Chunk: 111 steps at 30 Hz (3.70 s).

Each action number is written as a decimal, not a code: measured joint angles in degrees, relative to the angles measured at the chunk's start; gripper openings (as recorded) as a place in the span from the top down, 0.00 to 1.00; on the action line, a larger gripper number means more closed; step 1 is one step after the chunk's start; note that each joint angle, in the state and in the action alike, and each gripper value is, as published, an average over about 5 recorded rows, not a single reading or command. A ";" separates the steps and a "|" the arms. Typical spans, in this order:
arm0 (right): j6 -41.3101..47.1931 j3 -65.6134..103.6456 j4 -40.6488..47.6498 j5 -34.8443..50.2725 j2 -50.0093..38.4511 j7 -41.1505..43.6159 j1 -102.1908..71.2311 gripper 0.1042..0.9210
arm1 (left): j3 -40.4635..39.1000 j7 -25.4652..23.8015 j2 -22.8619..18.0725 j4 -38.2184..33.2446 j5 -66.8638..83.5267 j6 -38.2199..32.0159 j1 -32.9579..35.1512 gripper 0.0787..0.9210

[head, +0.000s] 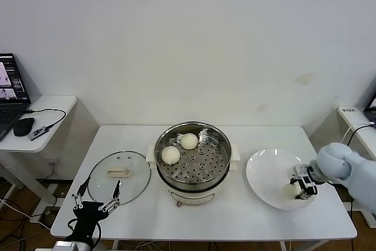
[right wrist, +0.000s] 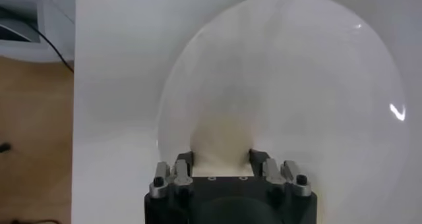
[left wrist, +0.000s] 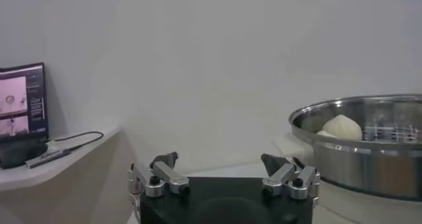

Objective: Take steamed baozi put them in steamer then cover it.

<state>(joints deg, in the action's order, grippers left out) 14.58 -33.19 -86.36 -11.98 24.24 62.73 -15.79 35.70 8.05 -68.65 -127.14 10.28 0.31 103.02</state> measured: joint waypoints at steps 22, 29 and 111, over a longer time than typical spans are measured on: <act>2.10 -17.09 -2.56 12.43 3.59 1.31 33.23 0.45 | 0.08 -0.06 0.71 -1.61 0.07 0.15 0.04 0.12; 2.65 -24.24 -2.36 16.62 10.91 -0.04 43.73 0.45 | 0.72 -0.05 0.17 -1.64 0.02 0.12 0.59 0.12; -13.30 -34.00 -7.30 13.77 23.13 -3.83 46.73 0.12 | 3.51 -0.03 -0.32 -2.90 -0.04 -0.17 2.42 0.12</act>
<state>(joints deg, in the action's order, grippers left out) 1.27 -67.19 -93.66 1.79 47.38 58.90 30.94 39.20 8.01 -68.98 -130.04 10.24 0.14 105.45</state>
